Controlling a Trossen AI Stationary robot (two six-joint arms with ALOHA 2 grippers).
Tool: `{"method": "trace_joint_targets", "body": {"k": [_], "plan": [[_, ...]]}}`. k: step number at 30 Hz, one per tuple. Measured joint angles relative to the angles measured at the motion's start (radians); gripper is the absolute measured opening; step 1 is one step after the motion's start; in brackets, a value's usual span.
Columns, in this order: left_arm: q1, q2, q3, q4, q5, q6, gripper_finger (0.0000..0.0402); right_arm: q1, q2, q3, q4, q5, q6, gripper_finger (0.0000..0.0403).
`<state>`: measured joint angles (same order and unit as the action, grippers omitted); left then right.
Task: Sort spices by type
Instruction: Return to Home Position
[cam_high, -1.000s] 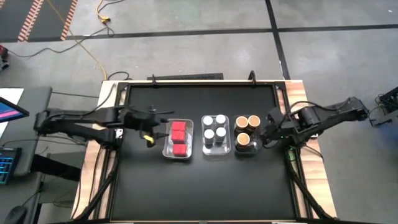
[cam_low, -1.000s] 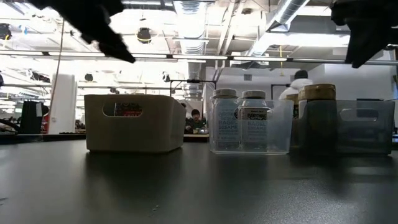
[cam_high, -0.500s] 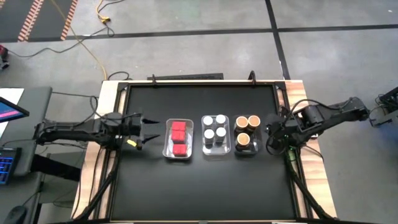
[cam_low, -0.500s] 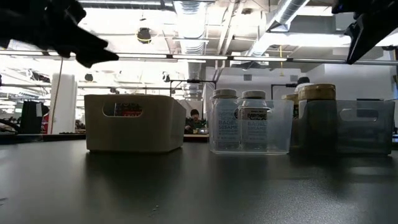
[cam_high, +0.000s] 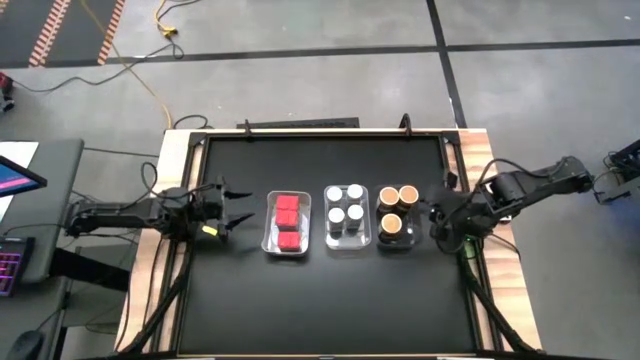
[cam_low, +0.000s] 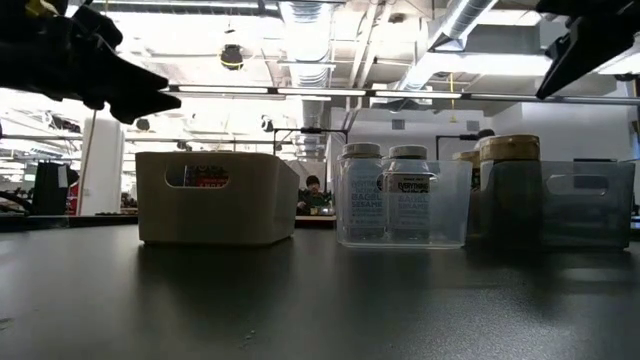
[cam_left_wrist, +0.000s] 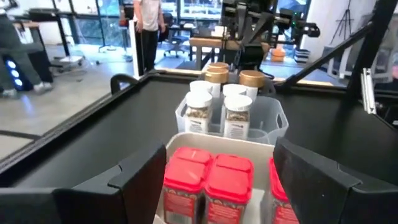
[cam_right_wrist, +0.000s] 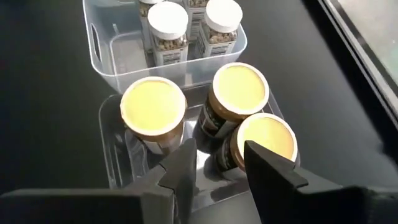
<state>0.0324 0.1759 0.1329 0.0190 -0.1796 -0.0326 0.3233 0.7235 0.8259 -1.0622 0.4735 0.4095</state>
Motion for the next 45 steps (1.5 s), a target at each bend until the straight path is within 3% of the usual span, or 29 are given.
{"method": "trace_joint_targets", "body": {"k": [8, 13, 17, 23, 27, 36, 41, 45], "plan": [[-0.045, -0.042, -0.001, -0.069, -0.018, -0.010, 0.0285, -0.007, -0.083, -0.078, 0.089, 0.004, -0.022, 0.0162], [-0.056, -0.042, -0.060, 0.009, -0.023, -0.024, 0.0285, -0.007, -0.083, -0.077, 0.108, 0.004, -0.025, 0.0162], [-0.056, -0.042, -0.119, 0.111, -0.022, -0.065, 0.0285, 0.005, -0.082, -0.077, 0.255, 0.003, -0.087, 0.0162], [-0.056, -0.043, -0.120, 0.112, -0.022, -0.034, 0.0285, 0.016, -0.082, -0.083, 0.456, 0.002, -0.244, 0.0162], [-0.056, -0.041, -0.112, 0.103, -0.021, -0.015, 0.0285, 0.015, -0.096, -0.183, 0.578, 0.002, -0.283, 0.0162], [-0.056, -0.041, -0.113, 0.107, -0.019, -0.016, 0.0285, -0.044, -0.190, -0.507, 1.102, -0.014, -0.489, 0.0162], [-0.056, -0.041, -0.113, 0.107, -0.019, -0.016, 0.0285, -0.137, -0.233, -0.619, 1.301, -0.155, -0.545, 0.0162], [-0.056, -0.041, -0.114, 0.107, -0.019, -0.017, 0.0285, -0.201, -0.235, -0.649, 1.341, -0.225, -0.565, 0.0162]]}}
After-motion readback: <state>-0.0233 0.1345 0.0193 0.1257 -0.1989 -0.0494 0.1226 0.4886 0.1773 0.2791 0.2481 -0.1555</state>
